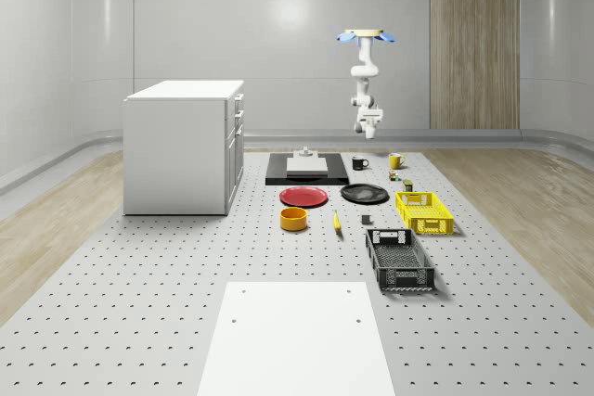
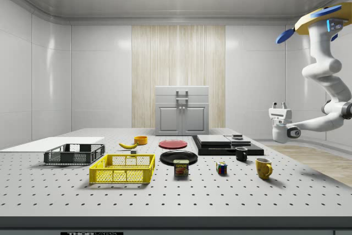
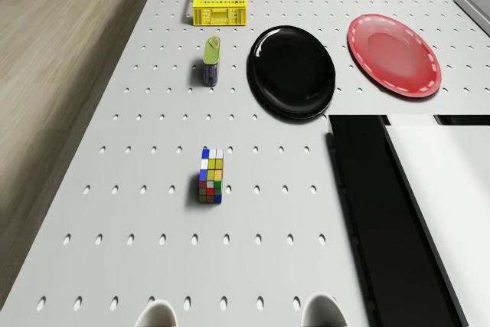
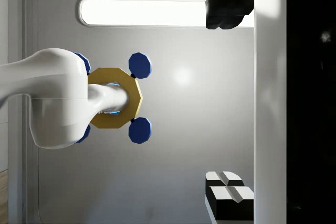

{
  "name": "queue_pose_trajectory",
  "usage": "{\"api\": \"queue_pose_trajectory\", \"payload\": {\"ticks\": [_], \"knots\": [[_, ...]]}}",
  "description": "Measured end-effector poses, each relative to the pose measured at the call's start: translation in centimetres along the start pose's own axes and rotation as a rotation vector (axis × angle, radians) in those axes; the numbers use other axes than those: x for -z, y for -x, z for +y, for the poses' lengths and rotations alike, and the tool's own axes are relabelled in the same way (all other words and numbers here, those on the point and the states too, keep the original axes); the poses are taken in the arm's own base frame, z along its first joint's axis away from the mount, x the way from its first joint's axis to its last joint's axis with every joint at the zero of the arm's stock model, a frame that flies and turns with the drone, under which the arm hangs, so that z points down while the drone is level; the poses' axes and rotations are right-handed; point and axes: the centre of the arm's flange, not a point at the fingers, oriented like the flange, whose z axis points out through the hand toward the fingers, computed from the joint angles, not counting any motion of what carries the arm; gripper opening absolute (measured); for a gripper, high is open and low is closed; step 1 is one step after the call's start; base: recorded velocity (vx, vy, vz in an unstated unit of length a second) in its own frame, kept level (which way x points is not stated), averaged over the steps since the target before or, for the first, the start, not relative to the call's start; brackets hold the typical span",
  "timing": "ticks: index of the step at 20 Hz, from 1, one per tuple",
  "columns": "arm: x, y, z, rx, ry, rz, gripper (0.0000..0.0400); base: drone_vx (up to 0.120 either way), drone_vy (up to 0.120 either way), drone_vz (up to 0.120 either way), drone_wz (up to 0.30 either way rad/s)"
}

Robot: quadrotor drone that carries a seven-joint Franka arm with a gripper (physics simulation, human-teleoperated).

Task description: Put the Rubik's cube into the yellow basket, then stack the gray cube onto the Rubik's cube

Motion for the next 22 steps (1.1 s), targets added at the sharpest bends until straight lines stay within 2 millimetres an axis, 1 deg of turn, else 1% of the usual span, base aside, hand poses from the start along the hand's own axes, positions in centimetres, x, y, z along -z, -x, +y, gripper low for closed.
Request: {"api": "queue_pose_trajectory", "payload": {"ticks": [4, 20, 22], "knots": [[0.05, 0.02, 0.01, 0.000, -0.002, 0.002, 0.0400, 0.120, 0.020, 0.000, 0.000], [0.08, 0.16, 0.04, 0.000, -0.005, 0.017, 0.0400, 0.120, 0.120, 0.000, 0.000], [0.08, 0.19, 0.03, 0.000, -0.003, 0.020, 0.0400, 0.120, 0.000, 0.000, 0.000]]}}
